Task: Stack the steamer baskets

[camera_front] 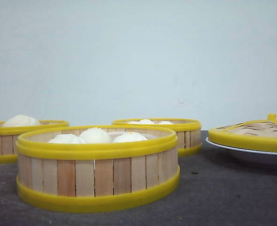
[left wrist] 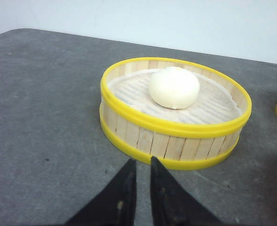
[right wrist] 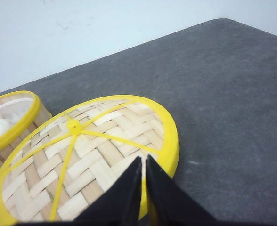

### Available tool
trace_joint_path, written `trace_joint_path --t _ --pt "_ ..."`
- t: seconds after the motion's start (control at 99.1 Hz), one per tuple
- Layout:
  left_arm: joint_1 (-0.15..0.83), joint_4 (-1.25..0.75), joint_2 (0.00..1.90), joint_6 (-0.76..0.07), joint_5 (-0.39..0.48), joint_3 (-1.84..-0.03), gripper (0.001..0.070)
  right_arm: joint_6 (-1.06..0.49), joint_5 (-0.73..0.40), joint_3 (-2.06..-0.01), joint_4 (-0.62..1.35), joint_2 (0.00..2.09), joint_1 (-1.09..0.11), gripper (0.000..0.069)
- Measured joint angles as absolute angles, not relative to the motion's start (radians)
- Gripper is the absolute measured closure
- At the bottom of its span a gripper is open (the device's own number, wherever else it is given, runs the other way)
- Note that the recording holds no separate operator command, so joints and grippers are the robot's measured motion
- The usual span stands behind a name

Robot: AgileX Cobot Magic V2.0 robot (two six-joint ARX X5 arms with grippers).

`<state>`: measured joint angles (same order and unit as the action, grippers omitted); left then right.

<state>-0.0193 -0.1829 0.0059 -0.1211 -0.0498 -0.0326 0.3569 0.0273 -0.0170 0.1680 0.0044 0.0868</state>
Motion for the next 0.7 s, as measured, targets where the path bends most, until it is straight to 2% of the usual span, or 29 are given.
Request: trace_joint_path --t 0.343,0.696 --pt "-0.019 -0.183 0.006 -0.138 -0.05 -0.033 0.0681 0.357 0.027 -0.017 0.168 0.004 0.087 0.0681" --pt "-0.019 -0.188 0.012 -0.257 -0.036 -0.036 0.0686 0.411 0.049 -0.022 0.162 0.004 0.087 0.0681"
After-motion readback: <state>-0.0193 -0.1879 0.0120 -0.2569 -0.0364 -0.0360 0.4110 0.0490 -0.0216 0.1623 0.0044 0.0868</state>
